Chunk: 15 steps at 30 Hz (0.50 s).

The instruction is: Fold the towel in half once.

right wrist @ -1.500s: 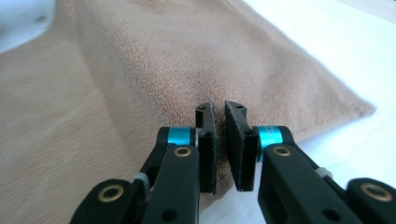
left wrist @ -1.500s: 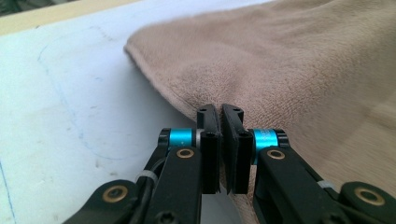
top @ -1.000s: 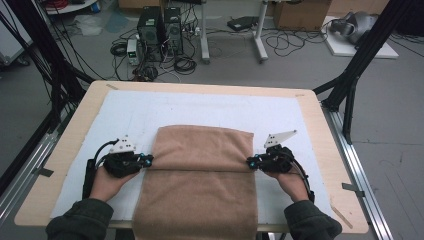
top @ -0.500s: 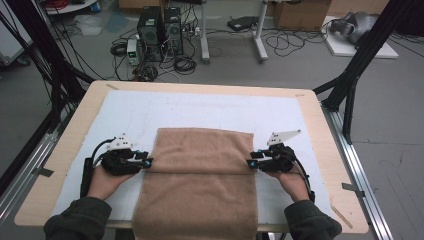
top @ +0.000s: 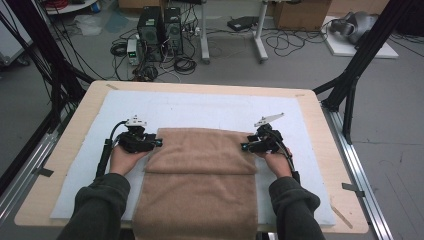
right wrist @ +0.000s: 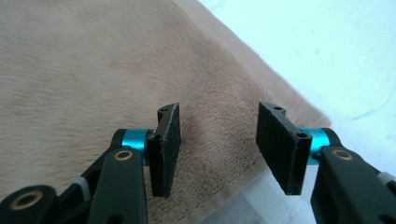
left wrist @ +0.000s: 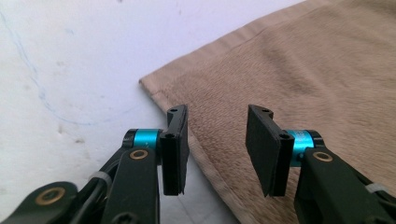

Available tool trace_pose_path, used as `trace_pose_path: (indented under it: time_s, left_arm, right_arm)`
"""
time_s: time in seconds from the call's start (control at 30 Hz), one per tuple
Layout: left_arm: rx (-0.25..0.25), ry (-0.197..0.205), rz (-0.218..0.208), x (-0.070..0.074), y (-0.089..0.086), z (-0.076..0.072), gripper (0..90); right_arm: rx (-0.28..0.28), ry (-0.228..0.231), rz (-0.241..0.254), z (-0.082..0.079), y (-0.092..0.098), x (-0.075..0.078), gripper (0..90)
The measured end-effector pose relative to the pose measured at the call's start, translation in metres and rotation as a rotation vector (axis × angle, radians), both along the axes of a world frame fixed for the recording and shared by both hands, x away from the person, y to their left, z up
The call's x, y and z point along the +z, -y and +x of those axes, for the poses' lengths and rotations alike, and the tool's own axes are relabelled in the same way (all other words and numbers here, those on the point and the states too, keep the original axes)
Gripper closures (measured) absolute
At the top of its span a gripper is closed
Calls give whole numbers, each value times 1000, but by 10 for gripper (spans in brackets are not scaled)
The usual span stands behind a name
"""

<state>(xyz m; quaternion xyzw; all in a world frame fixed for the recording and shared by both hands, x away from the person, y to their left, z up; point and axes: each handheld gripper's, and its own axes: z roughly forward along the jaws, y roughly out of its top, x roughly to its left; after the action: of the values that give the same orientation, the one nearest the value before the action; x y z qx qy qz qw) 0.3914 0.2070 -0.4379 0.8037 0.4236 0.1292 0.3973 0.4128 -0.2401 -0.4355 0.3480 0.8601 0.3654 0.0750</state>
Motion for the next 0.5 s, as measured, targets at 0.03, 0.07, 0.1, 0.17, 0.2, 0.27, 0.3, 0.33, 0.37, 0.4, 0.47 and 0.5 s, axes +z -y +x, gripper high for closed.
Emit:
trace_pose_path:
  time_s: [0.03, 0.07, 0.1, 0.17, 0.2, 0.27, 0.3, 0.33, 0.37, 0.4, 0.47, 0.5]
  left_arm:
    - [5, -14, 17, -4, 1, 2, 588]
    - [-1, -9, 22, -5, 0, 2, 590]
    - [13, -3, 24, -5, 1, 2, 610]
    - [17, 8, 49, -5, 1, 2, 671]
    - [27, 9, 51, -5, 2, 1, 694]
    - [14, 3, 35, -5, 2, 1, 796]
    - [12, 5, 40, -5, 4, 1, 835]
    - [12, 6, 42, -5, 5, 1, 843]
    - [12, 5, 41, -5, 5, 1, 850]
    - [10, -2, 34, -4, 3, 1, 854]
    - [20, -1, 29, -3, 1, 0, 861]
    - [21, 2, 23, -2, 0, 0, 861]
  right_arm:
    - [-5, -10, -1, 1, 0, -3, 506]
    - [-5, -1, 4, 2, 1, -3, 522]
    - [-6, 2, 4, 2, 0, -4, 538]
    - [-5, 5, -4, 2, 0, -4, 590]
    - [-9, 11, -7, 2, 0, -4, 625]
    - [-12, 8, -7, 2, 1, -4, 702]
    - [-14, 10, -5, 3, 1, -4, 743]
    - [-8, 0, 9, 3, 2, -5, 781]
    - [-5, -10, 16, 3, 2, -5, 815]
    - [6, -13, 22, 3, 2, -5, 825]
    - [23, -17, 20, 3, 1, -3, 833]
    - [33, -18, 21, 2, 2, -2, 836]
